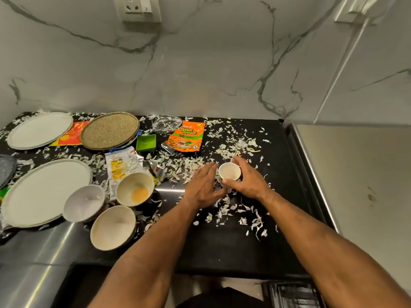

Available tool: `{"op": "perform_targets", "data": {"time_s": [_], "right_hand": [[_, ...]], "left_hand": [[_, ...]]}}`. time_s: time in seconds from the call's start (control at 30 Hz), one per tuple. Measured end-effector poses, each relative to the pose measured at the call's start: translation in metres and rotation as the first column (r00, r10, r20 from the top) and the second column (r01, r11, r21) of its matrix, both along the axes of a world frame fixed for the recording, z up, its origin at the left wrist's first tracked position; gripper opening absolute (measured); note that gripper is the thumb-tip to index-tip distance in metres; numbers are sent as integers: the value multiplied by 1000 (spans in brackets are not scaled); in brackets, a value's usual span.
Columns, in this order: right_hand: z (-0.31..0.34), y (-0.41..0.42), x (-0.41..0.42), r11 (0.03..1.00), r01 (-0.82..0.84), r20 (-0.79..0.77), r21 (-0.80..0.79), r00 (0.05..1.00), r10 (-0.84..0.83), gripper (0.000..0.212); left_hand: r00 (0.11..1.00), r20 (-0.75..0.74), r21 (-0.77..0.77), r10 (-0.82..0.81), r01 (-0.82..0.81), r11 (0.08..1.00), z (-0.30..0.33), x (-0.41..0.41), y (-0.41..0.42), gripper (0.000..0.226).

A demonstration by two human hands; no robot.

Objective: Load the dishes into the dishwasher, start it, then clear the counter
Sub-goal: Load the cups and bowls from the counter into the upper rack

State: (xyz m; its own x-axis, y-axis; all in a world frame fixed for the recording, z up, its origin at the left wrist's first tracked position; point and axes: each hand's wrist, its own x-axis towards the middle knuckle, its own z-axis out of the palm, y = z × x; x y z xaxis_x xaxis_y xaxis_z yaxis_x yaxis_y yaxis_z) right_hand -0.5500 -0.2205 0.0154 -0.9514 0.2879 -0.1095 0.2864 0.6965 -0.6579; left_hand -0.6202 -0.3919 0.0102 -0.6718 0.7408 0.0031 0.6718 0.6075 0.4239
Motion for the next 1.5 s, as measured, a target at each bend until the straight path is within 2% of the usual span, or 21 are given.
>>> {"op": "perform_targets", "data": {"time_s": [0.07,0.13,0.23,0.4,0.53,0.77,1.03,1.33,1.5], "right_hand": [[-2,0,-1,1000,-7,2,6,1000,7,102],[-4,-3,-3,1000,-20,-16,16,1000,20,90],[-7,-5,-2,1000,5,-61,14,998,-4,74],[-5,-10,6,994,111,-137,7,985,-109,67],[3,-18,17,976,219,-201,18,957,-211,69],[10,-36,56,926,377,-277,-13,889,-365,72],[7,-43,147,816,577,-303,-30,773,-558,75],[3,-38,274,616,786,-347,-48,565,-748,81],[2,-33,358,517,853,-361,-64,463,-809,76]], "left_hand": [[999,37,39,-22,21,999,-1,-2,8,87],[998,64,89,-23,17,996,-2,-3,13,86],[995,101,132,-21,8,991,-6,-9,20,69],[989,101,176,-104,85,981,0,-12,24,55],[967,131,233,-217,182,955,12,-7,27,57],[930,200,320,-309,236,918,8,19,30,56],[851,191,312,-490,420,852,-1,87,54,56],[718,158,266,-678,630,730,3,201,94,58],[661,183,214,-728,695,686,5,281,115,64]]}}
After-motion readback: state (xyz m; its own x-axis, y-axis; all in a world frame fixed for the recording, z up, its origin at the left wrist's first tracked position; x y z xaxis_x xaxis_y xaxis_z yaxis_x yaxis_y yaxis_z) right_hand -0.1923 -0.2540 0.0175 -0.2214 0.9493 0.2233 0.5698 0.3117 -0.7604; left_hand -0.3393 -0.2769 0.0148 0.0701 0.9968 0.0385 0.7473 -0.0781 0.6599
